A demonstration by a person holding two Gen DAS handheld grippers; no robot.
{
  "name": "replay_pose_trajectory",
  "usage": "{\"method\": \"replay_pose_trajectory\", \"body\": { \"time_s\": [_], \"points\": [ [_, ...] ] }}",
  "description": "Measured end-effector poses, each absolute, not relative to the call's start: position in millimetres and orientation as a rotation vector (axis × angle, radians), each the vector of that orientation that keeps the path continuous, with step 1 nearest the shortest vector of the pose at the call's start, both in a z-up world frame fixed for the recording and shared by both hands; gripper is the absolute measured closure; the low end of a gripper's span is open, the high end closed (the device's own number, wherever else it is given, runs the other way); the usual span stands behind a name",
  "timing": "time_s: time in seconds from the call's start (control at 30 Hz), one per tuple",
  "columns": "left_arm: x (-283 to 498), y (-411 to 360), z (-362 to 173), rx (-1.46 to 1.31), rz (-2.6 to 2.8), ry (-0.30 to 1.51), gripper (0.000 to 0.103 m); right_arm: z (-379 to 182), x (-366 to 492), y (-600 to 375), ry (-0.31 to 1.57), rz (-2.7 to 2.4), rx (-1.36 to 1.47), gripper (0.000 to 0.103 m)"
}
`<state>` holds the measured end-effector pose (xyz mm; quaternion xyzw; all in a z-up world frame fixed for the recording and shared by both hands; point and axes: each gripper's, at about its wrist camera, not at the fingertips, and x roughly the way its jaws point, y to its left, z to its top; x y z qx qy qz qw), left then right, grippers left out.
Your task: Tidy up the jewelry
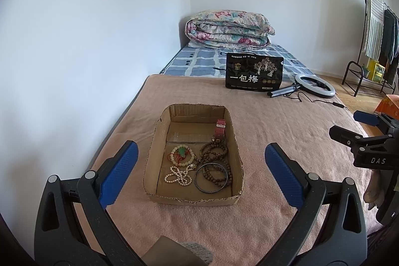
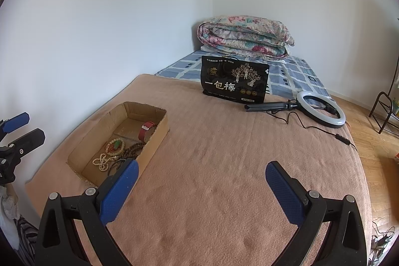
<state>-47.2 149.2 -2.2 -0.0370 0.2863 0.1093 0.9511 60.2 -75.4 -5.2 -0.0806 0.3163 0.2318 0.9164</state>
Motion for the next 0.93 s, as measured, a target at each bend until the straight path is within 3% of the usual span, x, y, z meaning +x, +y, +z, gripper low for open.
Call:
{"method": "replay_pose_trajectory", "body": {
  "time_s": [0.93],
  "points": [
    [-47.6, 156.1, 3.7, -0.069, 0.245, 0.559, 0.0, -12.9, 57.7, -74.1, 0.665, 0.484, -0.168, 0.0]
  ]
}}
